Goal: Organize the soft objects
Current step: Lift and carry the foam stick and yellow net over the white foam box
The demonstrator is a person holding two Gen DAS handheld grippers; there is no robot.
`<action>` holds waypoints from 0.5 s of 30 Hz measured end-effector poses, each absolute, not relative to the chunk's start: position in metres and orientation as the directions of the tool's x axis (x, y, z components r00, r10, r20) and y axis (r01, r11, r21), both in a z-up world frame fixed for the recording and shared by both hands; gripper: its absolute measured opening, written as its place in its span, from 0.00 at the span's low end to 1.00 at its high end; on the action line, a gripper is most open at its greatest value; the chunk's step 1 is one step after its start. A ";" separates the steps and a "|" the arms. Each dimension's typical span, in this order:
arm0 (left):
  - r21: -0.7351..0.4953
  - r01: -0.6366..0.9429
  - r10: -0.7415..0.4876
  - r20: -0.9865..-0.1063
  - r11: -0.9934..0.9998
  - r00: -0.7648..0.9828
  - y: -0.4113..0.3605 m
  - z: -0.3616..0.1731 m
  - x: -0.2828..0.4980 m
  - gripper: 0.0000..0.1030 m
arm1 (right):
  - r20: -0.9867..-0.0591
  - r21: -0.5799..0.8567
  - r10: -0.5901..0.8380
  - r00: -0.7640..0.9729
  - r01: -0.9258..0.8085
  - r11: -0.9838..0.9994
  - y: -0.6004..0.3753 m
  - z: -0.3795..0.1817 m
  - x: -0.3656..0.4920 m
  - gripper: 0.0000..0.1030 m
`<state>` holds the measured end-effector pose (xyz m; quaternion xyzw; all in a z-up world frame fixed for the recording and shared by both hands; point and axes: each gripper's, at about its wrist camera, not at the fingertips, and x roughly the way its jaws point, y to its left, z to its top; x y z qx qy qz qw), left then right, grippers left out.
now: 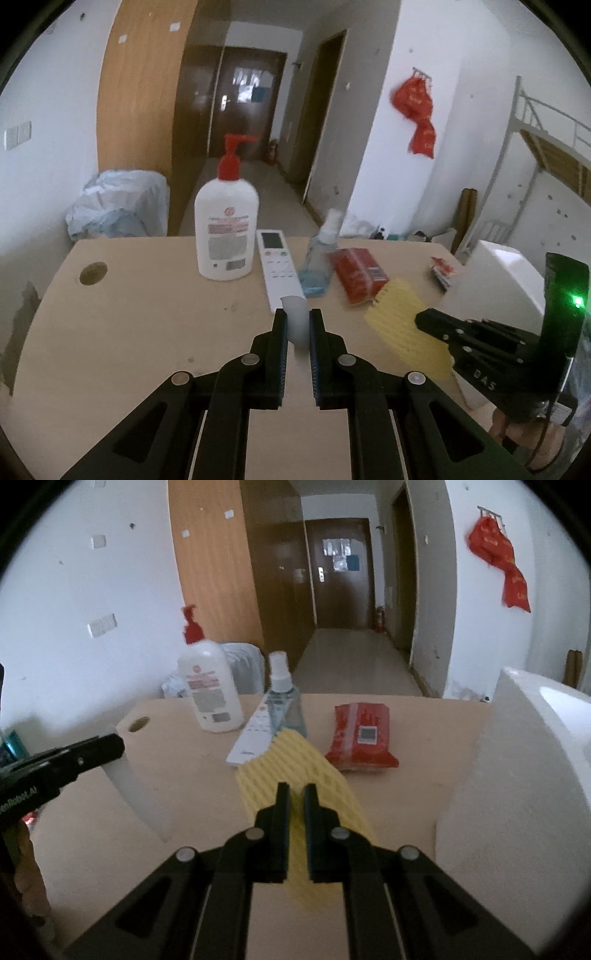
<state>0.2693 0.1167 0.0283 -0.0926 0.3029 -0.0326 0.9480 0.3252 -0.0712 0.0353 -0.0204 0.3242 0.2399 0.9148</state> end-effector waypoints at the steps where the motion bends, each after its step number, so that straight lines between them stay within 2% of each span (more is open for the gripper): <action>1: -0.190 0.014 -0.119 -0.558 0.982 0.821 0.114 0.032 0.262 0.11 | -0.592 0.121 0.429 0.682 -0.452 0.884 -0.073 0.038 0.320 0.09; 15: -0.153 0.026 -0.101 -0.500 0.988 0.860 0.086 0.054 0.185 0.11 | -0.485 0.122 0.498 0.719 -0.508 0.853 -0.084 0.067 0.245 0.09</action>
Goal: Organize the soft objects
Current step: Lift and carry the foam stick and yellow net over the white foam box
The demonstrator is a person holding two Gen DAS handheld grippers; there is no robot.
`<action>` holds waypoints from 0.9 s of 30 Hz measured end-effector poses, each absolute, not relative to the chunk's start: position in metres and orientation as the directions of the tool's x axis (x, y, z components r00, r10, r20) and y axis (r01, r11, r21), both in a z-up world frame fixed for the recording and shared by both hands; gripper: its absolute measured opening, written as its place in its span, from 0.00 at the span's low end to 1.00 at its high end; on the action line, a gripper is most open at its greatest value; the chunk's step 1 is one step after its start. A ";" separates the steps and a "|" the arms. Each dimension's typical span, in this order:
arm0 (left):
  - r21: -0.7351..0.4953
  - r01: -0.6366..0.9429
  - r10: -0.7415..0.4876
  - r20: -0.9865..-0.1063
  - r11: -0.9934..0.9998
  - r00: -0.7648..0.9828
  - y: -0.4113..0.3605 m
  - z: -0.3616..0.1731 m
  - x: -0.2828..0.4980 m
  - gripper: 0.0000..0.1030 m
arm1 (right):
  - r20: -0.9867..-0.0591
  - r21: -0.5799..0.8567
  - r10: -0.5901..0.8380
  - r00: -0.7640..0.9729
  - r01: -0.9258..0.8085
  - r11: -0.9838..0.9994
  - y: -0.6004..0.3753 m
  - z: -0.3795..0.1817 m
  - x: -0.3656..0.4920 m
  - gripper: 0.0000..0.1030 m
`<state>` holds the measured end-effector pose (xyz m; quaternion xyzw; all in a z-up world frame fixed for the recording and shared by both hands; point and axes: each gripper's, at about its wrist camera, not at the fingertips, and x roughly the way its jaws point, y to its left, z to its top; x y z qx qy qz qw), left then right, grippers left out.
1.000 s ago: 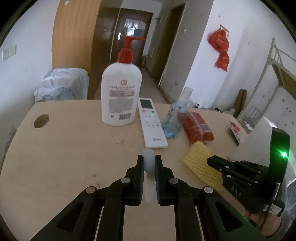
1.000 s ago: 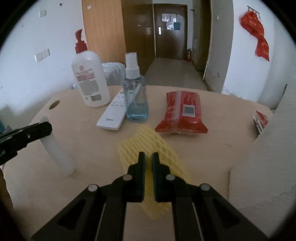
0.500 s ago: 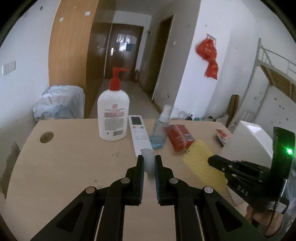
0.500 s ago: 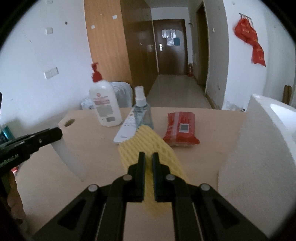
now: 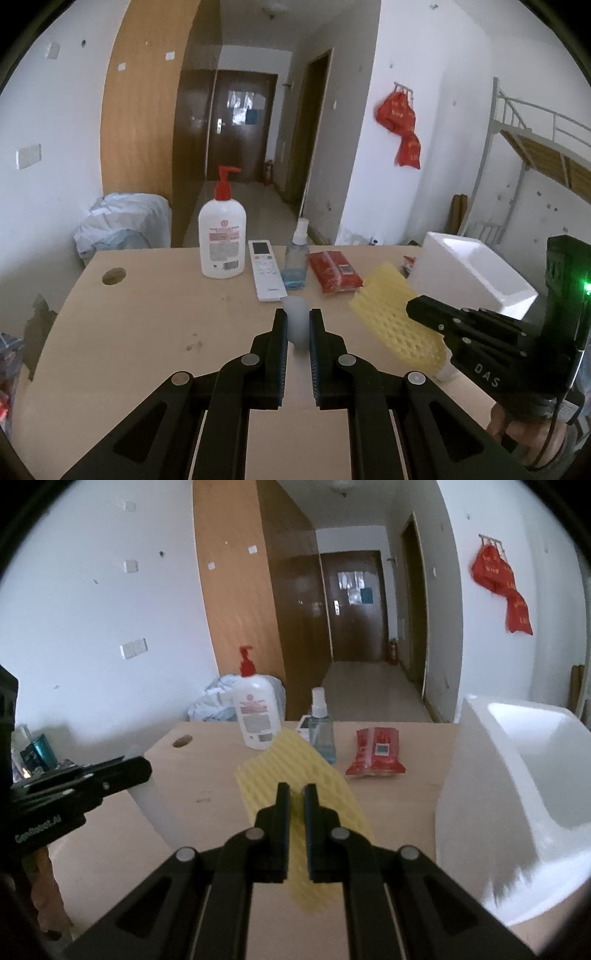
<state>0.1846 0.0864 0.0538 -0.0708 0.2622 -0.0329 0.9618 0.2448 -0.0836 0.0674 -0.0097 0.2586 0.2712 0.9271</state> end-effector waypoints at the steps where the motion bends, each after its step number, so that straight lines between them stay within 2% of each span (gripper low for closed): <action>1: -0.150 0.023 -0.094 -0.489 0.988 0.867 0.085 0.057 0.176 0.11 | -0.475 0.124 0.504 0.722 -0.512 0.850 -0.086 0.070 0.238 0.09; 27: -0.057 0.055 -0.069 -0.286 0.997 0.956 0.032 0.097 0.013 0.11 | -0.257 0.073 0.527 0.810 -0.527 0.847 -0.129 0.108 0.095 0.09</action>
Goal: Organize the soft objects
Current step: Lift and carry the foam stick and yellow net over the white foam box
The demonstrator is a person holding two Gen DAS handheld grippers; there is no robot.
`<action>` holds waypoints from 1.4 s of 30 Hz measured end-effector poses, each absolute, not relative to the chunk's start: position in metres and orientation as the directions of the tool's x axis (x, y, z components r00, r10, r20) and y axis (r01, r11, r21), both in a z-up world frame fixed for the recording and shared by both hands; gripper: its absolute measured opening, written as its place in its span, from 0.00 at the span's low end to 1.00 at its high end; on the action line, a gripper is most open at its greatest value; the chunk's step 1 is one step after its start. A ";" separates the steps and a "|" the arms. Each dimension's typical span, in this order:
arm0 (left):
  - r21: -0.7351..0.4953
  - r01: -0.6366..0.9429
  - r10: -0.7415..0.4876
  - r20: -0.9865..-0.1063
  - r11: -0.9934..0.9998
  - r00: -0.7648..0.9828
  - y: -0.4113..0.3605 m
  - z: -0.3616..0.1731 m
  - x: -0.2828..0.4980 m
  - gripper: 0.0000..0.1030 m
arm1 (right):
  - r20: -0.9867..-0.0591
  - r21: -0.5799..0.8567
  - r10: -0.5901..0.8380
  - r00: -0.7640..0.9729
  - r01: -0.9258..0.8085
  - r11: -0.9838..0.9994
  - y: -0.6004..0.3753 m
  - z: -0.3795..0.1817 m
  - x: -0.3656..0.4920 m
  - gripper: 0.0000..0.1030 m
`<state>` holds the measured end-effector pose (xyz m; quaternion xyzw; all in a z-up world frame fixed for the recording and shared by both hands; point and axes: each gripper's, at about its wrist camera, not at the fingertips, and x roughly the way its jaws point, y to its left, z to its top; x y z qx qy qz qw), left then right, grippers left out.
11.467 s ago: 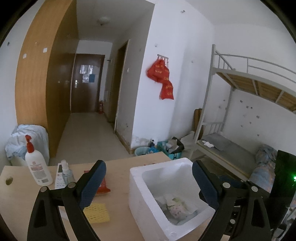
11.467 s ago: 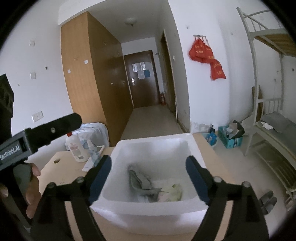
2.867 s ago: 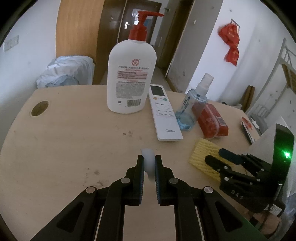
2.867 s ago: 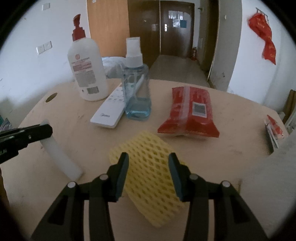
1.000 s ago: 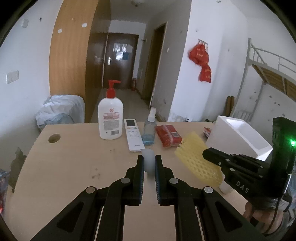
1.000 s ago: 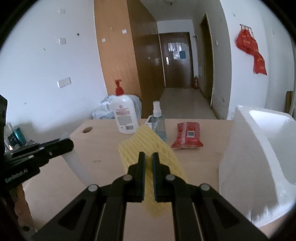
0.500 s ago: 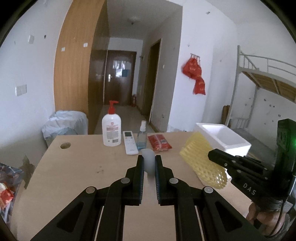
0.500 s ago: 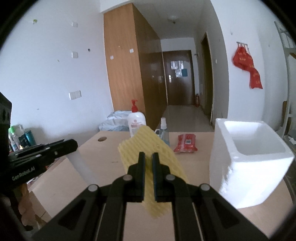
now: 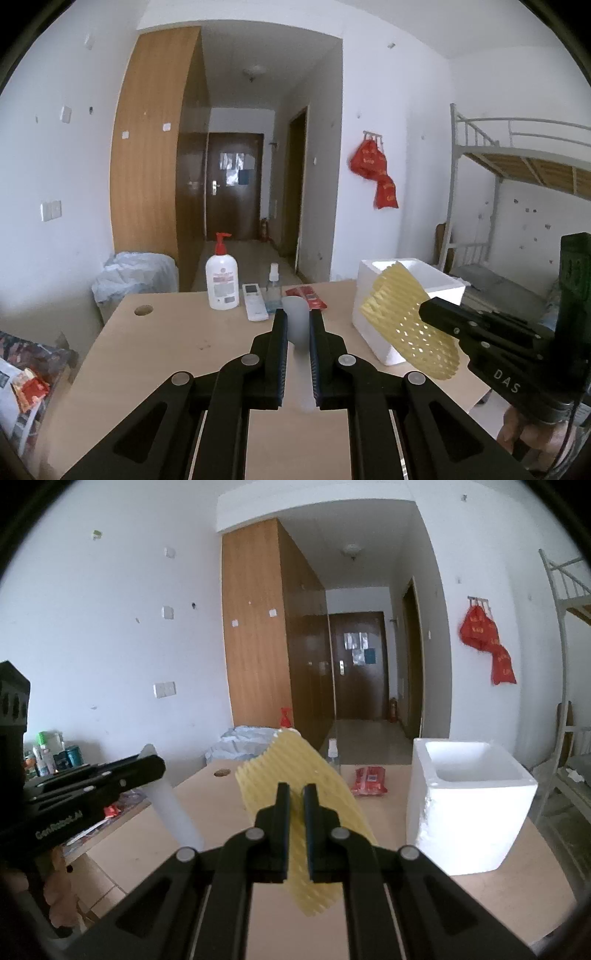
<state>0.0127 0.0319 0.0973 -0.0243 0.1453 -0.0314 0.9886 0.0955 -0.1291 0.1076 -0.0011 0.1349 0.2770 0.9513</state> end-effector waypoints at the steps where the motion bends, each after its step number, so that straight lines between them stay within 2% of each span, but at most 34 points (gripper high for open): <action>1: -0.057 0.057 -0.071 -0.282 0.997 0.957 0.031 0.098 0.009 0.11 | -0.252 0.070 0.529 0.810 -0.530 0.845 -0.129 0.108 0.092 0.09; 12: -0.051 0.084 -0.095 -0.276 0.995 0.956 0.018 0.095 0.000 0.11 | -0.233 0.063 0.517 0.824 -0.518 0.853 -0.144 0.105 0.076 0.09; 29: -0.043 0.308 -0.306 -0.302 0.951 0.903 -0.077 0.089 0.032 0.11 | -0.233 0.064 0.274 0.933 -0.267 0.962 -0.228 0.103 0.053 0.09; 42: -0.049 0.380 -0.375 -0.313 0.924 0.872 -0.114 0.090 0.057 0.11 | -0.241 0.093 0.217 0.946 -0.200 0.975 -0.256 0.101 0.065 0.09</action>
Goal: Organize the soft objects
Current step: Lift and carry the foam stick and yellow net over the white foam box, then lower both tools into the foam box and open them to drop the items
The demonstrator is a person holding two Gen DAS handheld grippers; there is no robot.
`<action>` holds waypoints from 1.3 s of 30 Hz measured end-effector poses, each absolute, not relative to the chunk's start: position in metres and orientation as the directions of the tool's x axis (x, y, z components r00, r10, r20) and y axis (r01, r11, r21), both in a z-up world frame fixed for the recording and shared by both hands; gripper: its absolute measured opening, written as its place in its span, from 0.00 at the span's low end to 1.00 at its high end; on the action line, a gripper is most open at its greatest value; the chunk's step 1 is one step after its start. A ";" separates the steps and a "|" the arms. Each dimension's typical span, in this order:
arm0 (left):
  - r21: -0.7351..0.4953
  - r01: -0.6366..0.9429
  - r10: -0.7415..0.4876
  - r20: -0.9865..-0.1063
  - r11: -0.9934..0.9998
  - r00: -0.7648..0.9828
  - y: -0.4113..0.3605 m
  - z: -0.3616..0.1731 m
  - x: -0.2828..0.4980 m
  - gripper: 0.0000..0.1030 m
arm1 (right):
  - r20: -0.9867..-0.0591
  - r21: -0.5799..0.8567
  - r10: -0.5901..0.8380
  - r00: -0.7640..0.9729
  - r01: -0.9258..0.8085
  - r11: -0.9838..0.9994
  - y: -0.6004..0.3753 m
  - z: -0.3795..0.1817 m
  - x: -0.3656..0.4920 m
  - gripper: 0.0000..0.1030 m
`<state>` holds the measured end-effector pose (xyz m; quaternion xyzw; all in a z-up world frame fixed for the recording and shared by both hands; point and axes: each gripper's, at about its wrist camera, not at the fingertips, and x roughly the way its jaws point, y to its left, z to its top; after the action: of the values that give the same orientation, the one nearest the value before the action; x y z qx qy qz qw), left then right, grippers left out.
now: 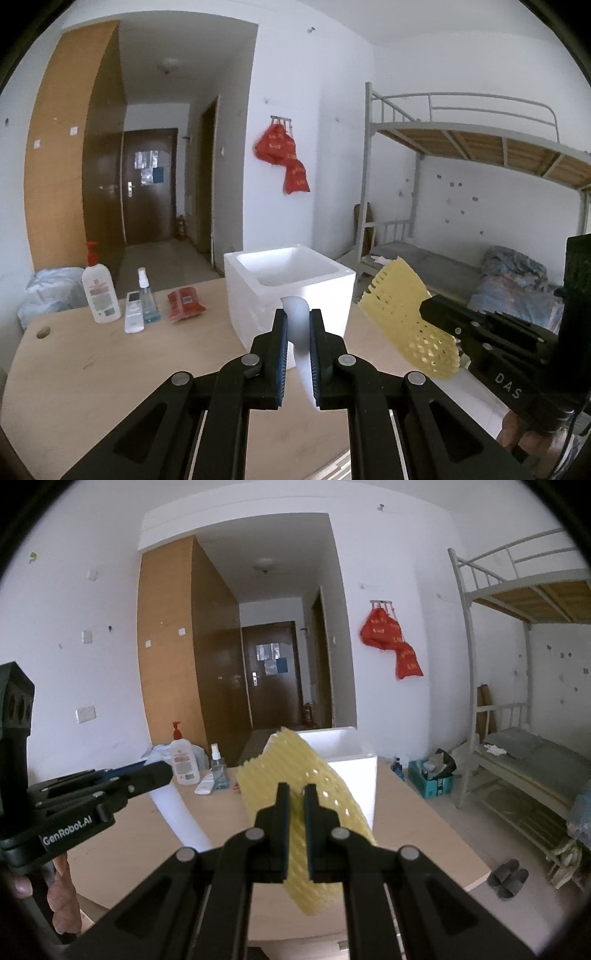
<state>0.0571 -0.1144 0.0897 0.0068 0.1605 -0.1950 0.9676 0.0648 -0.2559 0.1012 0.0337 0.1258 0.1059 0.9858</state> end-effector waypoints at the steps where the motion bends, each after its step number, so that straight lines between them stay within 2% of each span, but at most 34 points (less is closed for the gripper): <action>1: -0.049 0.380 -0.376 -0.315 0.924 0.872 -0.115 0.090 0.059 0.11 | -0.243 0.096 0.218 0.945 -0.200 0.975 -0.256 0.102 0.069 0.09; 28: -0.061 0.361 -0.360 -0.334 0.930 0.871 -0.122 0.135 0.172 0.11 | -0.279 0.100 0.240 0.930 -0.221 0.970 -0.260 0.127 0.171 0.09; 39: -0.086 0.381 -0.386 -0.355 0.921 0.852 -0.129 0.135 0.223 0.11 | -0.315 0.098 0.227 0.922 -0.206 0.974 -0.260 0.126 0.210 0.09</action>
<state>0.2231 -0.1289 0.1349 -0.0061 0.1858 -0.1992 0.9622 0.2095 -0.2601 0.1256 0.0314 0.1641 0.1105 0.9797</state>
